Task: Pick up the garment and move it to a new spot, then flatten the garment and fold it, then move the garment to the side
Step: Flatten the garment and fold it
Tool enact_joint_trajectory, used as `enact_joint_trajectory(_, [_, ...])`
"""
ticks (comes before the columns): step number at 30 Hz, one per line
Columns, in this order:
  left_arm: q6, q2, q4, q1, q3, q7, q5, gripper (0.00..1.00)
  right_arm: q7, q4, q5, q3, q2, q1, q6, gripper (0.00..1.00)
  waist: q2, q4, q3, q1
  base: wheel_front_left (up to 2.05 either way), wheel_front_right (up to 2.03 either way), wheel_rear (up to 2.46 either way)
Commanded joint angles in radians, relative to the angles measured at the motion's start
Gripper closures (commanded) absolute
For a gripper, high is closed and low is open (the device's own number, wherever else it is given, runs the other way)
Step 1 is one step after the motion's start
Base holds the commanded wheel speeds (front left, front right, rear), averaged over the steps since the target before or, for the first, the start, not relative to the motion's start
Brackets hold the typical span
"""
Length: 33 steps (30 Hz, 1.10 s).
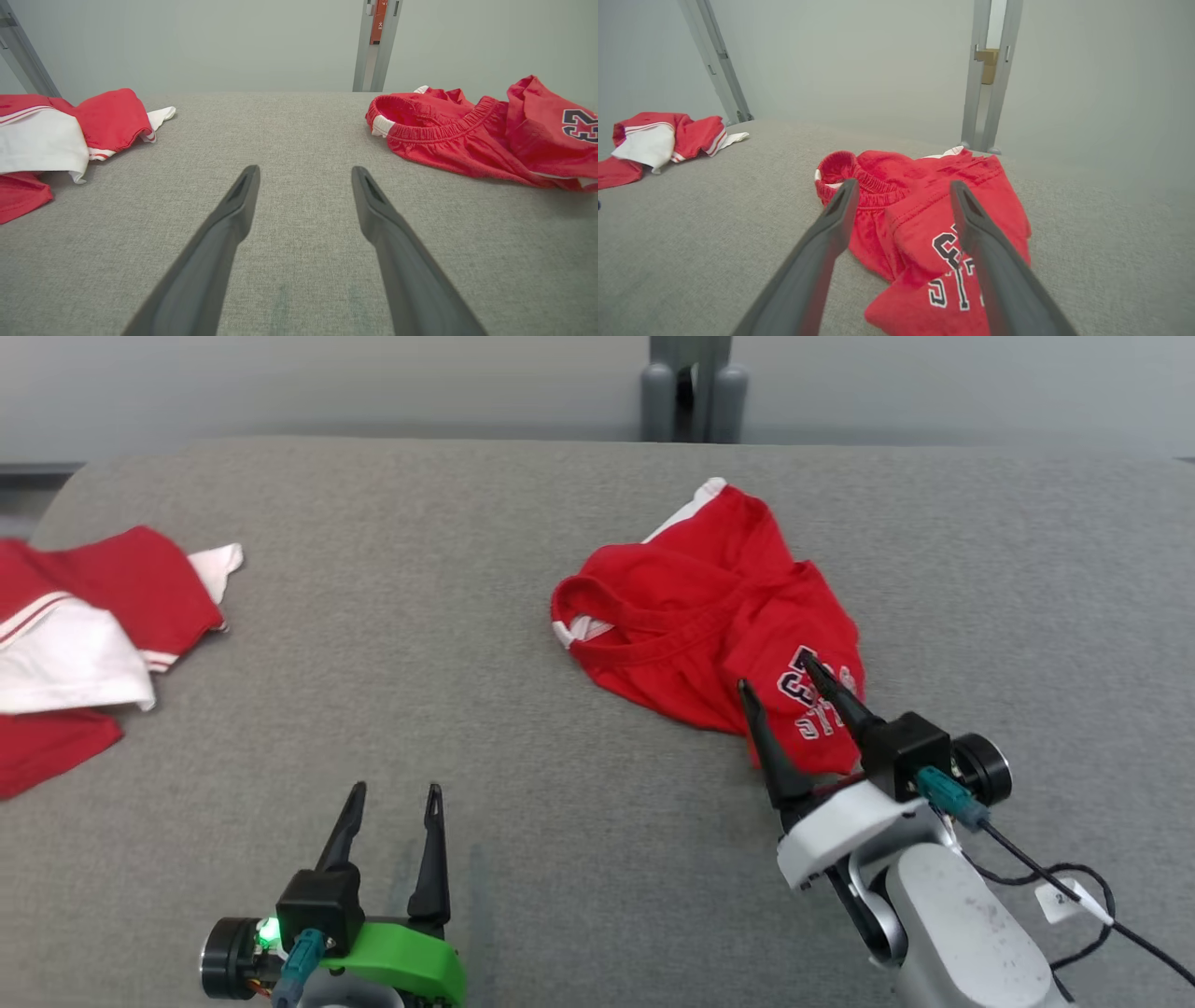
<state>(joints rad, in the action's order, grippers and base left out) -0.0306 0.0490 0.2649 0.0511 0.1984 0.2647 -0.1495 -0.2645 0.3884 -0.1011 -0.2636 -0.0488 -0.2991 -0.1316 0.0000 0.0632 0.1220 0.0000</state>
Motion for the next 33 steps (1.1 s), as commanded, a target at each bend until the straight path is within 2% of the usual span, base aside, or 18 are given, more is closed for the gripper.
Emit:
enact_joint_trajectory(1, [-0.009, 0.003, -0.001, 0.019, 0.013, 0.0, -0.015, 0.0, 0.0, 0.033, 0.013, -0.004, -0.005, -0.042, 0.002, 0.0, 0.0, 0.156, 0.057, 0.0, 0.0, 0.0, 0.0])
enact_joint_trajectory(7, [-0.007, 0.002, -0.008, 0.026, 0.077, 0.0, -0.033, 0.0, 0.0, 0.196, 0.029, -0.018, -0.044, -0.18, 0.002, 0.0, 0.0, 0.311, 0.111, 0.0, 0.0, 0.0, 0.0])
enact_joint_trajectory(13, [-0.018, 0.002, -0.024, 0.036, 0.137, -0.001, -0.063, 0.0, 0.0, 0.31, 0.047, -0.05, -0.079, -0.298, 0.002, 0.0, 0.0, 0.398, 0.168, 0.0, 0.0, 0.0, 0.0])
enact_joint_trajectory(20, [-0.041, 0.002, -0.034, 0.055, 0.19, 0.0, -0.088, 0.0, 0.0, 0.447, 0.056, -0.056, -0.11, -0.39, 0.002, 0.0, 0.0, 0.435, 0.202, 0.0, 0.0, 0.0, 0.0])
enact_joint_trajectory(27, [-0.035, 0.002, -0.031, 0.068, 0.206, -0.001, -0.084, 0.0, 0.0, 0.535, 0.082, -0.026, -0.104, -0.419, 0.002, 0.0, 0.0, 0.434, 0.211, 0.0, 0.0, 0.0, 0.0])
enact_joint_trajectory(28, [-0.036, 0.002, -0.031, 0.068, 0.206, 0.0, -0.085, 0.0, 0.0, 0.534, 0.083, -0.025, -0.102, -0.424, 0.002, 0.55, 0.0, 0.433, 0.213, 0.0, 0.0, 0.0, 0.0])
enact_joint_trajectory(29, [-0.038, 0.002, -0.03, 0.069, 0.206, 0.0, -0.087, 0.0, 0.0, 0.538, 0.088, -0.02, -0.102, -0.426, 0.002, 1.0, 0.0, 0.43, 0.213, 0.0, 0.0, 0.0, 0.0])
enact_joint_trajectory(33, [-0.036, 0.002, -0.036, 0.077, 0.217, 0.0, -0.068, 0.0, 0.0, 0.49, 0.08, 0.005, -0.102, -0.421, 0.002, 1.0, 0.0, 0.422, 0.209, 0.0, 0.0, 0.0, 0.0])
